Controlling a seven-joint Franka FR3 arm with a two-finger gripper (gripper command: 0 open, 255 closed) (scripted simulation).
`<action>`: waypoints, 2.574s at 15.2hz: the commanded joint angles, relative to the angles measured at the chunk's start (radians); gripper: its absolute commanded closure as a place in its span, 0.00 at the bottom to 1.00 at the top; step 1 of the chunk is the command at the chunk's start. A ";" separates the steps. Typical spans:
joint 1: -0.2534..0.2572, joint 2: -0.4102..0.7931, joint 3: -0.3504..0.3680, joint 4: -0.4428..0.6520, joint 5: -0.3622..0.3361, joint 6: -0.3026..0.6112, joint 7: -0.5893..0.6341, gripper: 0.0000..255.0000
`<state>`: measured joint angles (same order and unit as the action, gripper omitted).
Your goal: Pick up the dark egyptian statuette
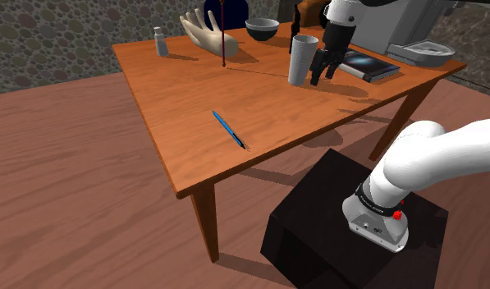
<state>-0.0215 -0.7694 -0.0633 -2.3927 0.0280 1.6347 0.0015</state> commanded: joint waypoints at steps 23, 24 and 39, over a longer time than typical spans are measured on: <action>-0.177 0.601 0.001 0.550 -0.236 0.296 0.297 0.00; -0.184 0.627 -0.001 0.584 -0.248 0.297 0.311 0.00; -0.240 0.930 -0.055 1.016 -0.360 0.285 0.453 0.00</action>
<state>-0.2612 0.1625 -0.1180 -1.3610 -0.3292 1.9064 0.4477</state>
